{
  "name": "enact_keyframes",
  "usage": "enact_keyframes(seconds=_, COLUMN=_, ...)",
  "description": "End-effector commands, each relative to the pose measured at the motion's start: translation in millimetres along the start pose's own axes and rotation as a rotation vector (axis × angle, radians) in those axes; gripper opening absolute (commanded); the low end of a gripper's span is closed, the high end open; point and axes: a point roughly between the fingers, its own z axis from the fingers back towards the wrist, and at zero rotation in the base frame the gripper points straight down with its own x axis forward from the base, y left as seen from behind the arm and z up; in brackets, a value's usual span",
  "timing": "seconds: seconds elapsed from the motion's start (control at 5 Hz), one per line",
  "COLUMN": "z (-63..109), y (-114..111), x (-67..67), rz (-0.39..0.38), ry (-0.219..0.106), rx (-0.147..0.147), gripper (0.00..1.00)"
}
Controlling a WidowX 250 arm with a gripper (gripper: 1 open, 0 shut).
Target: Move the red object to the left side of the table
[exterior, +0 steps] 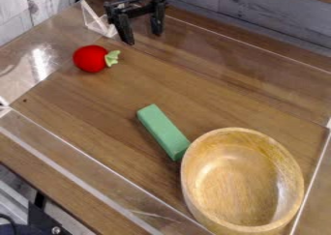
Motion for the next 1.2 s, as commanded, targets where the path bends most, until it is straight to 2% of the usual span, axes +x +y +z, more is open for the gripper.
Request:
enact_keyframes(seconds=0.0, z=32.5, y=0.2, x=2.0, rz=0.005, ry=-0.051, rx=-0.037, gripper=1.00)
enact_keyframes(seconds=0.2, z=46.0, y=0.1, x=3.7, rz=0.021, ry=-0.050, rx=-0.043, gripper=1.00)
enact_keyframes(seconds=0.4, z=55.0, y=2.2, x=4.1, rz=0.030, ry=-0.043, rx=-0.035, gripper=1.00)
enact_keyframes(seconds=0.8, z=54.2, y=3.6, x=0.3, rz=0.048, ry=-0.012, rx=-0.018, gripper=1.00)
enact_keyframes(seconds=1.0, z=62.5, y=10.0, x=15.3, rz=0.038, ry=0.000, rx=-0.002, gripper=1.00)
